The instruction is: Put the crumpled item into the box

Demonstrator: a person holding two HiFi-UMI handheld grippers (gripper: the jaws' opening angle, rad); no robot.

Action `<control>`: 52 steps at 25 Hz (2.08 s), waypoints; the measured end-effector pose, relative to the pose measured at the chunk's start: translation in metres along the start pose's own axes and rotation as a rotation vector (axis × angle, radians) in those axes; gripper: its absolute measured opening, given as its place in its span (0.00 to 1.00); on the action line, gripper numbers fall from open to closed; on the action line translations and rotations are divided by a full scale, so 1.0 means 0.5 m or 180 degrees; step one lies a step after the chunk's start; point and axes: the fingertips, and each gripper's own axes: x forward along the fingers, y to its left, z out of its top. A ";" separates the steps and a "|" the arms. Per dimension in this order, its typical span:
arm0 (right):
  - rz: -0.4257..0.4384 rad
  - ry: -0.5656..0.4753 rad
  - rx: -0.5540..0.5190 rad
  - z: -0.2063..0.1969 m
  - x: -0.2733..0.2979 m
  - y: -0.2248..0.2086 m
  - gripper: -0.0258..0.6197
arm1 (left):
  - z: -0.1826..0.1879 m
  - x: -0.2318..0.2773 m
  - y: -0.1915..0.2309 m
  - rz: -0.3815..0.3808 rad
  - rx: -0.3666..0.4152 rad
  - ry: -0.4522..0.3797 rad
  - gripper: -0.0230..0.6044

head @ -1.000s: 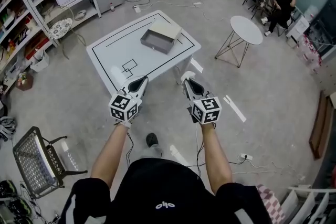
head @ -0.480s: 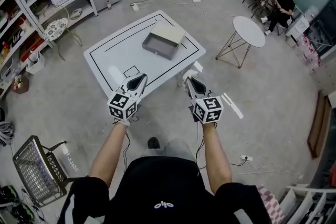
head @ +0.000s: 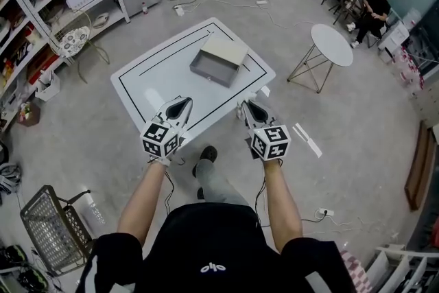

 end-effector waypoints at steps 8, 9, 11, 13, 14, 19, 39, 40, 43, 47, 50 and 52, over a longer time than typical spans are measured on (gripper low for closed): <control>-0.0013 -0.0006 0.0055 0.025 0.152 -0.046 0.10 | 0.021 0.094 0.131 -0.0056 0.0033 0.0012 0.05; -0.0018 -0.0007 0.0067 0.027 0.173 -0.054 0.10 | 0.022 0.109 0.149 -0.0062 0.0031 0.0017 0.05; -0.0030 0.0000 0.0092 0.031 0.211 -0.070 0.10 | 0.023 0.138 0.178 -0.0079 0.0017 0.0029 0.05; -0.0036 0.0016 0.0114 0.039 0.245 -0.083 0.10 | 0.026 0.162 0.202 -0.0106 0.0015 0.0057 0.05; -0.0039 0.0026 0.0125 0.044 0.262 -0.088 0.10 | 0.028 0.173 0.215 -0.0119 0.0012 0.0074 0.05; -0.0046 0.0086 0.0164 0.058 0.350 -0.110 0.10 | 0.030 0.226 0.281 -0.0160 -0.0018 0.0130 0.05; -0.0003 0.0464 0.0164 0.002 0.599 -0.185 0.10 | -0.058 0.385 0.415 -0.0253 -0.0222 0.0362 0.05; 0.0008 0.0496 0.0153 -0.005 0.614 -0.186 0.10 | -0.065 0.390 0.421 -0.0249 -0.0237 0.0370 0.05; 0.0043 0.0601 0.0119 -0.030 0.658 -0.190 0.10 | -0.084 0.405 0.440 -0.0243 -0.0277 0.0390 0.05; 0.0082 0.0762 0.0101 -0.073 0.710 -0.196 0.10 | -0.112 0.421 0.459 -0.0249 -0.0325 0.0436 0.05; 0.0108 0.0911 0.0099 -0.115 0.746 -0.202 0.10 | -0.135 0.431 0.475 -0.0234 -0.0364 0.0478 0.05; 0.0134 0.1007 0.0099 -0.143 0.767 -0.201 0.10 | -0.149 0.433 0.487 -0.0214 -0.0396 0.0506 0.05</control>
